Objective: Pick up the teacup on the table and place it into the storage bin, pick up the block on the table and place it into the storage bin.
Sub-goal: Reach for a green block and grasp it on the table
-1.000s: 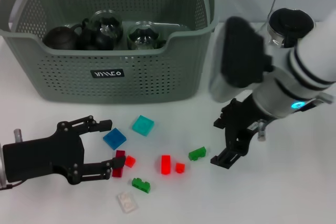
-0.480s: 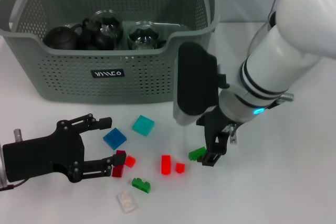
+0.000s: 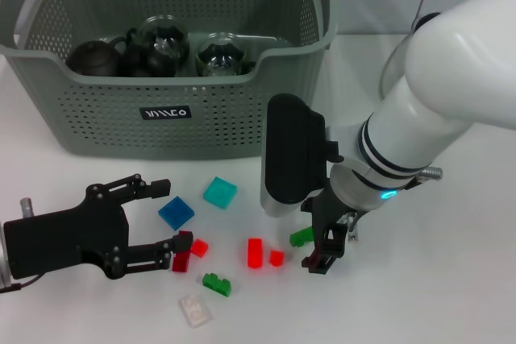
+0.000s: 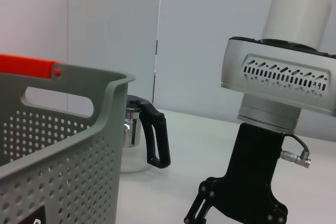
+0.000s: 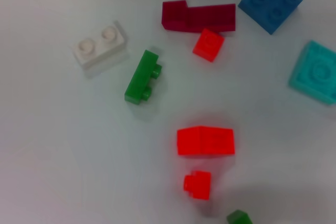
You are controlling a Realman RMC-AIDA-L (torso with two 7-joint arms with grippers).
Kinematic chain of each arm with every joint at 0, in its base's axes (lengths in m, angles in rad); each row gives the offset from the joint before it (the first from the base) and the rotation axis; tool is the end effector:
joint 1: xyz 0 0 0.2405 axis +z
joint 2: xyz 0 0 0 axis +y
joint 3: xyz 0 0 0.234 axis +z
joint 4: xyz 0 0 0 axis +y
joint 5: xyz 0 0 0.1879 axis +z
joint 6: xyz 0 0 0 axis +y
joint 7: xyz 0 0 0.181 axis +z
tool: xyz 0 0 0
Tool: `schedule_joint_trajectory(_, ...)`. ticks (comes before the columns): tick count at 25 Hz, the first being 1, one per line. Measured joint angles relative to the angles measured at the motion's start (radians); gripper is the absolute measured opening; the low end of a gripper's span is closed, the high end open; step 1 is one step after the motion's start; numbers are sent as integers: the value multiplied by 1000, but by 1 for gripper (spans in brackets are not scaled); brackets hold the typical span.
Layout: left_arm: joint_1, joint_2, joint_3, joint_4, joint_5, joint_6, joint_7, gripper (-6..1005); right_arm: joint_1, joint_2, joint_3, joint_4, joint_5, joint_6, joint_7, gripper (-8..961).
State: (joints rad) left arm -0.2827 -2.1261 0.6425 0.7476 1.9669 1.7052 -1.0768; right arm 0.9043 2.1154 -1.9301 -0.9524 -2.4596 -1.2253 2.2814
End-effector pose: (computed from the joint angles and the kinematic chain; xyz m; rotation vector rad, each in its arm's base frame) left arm -0.2545 0.2496 -0.0140 -2.6598 -0.4071 -0.7371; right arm 0.1473 0.3177 -0.1354 -2.9143 -0.0529 -0.8421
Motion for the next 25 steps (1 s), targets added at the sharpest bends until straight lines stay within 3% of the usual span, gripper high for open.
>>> schedule_joint_trajectory(7,-1,1,0,-1,1,-5,3,830,-7,0,-3,3,27,16,3,830)
schedule_joint_trajectory(15,3,2,0,-1,1,-10,4,829,-9,0,-12,13,27,36,3,606)
schedule_joint_trajectory(25,4,1,0,-1,1,-13,2,829,0,4,-52,32,27,81,11,566)
